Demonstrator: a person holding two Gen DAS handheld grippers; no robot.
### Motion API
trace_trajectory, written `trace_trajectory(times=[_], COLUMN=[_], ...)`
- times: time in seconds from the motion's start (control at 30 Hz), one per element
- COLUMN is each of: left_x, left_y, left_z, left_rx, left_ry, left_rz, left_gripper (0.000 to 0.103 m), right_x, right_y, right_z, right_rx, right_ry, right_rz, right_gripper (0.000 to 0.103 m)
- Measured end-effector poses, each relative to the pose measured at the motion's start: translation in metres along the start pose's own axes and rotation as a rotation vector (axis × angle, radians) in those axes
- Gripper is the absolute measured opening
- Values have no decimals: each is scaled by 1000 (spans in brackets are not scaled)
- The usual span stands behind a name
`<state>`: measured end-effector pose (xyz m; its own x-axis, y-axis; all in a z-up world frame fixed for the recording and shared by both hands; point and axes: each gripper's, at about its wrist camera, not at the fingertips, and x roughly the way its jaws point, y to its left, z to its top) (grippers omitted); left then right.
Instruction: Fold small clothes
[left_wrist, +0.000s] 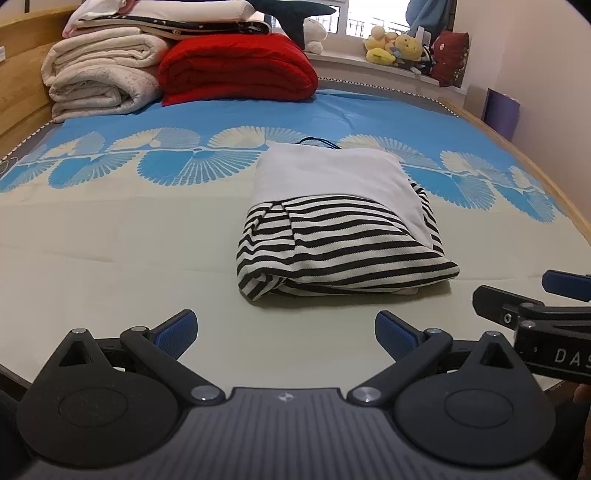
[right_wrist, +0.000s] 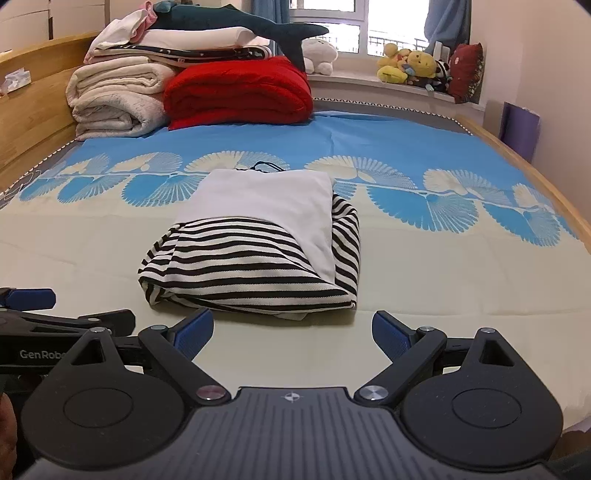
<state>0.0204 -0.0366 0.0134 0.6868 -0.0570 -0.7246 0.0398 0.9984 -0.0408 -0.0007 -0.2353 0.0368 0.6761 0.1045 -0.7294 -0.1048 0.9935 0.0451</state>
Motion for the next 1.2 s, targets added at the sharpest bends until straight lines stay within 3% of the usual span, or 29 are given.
trace_trajectory(times=[1.2], left_x=[0], left_y=[-3], left_z=[0], left_rx=[3], left_ry=[-11], left_rz=[6], left_gripper=[102], right_x=[2], right_y=[3], right_z=[-1], right_rx=[-11], right_ry=[-4], right_rz=[4], right_gripper=[93])
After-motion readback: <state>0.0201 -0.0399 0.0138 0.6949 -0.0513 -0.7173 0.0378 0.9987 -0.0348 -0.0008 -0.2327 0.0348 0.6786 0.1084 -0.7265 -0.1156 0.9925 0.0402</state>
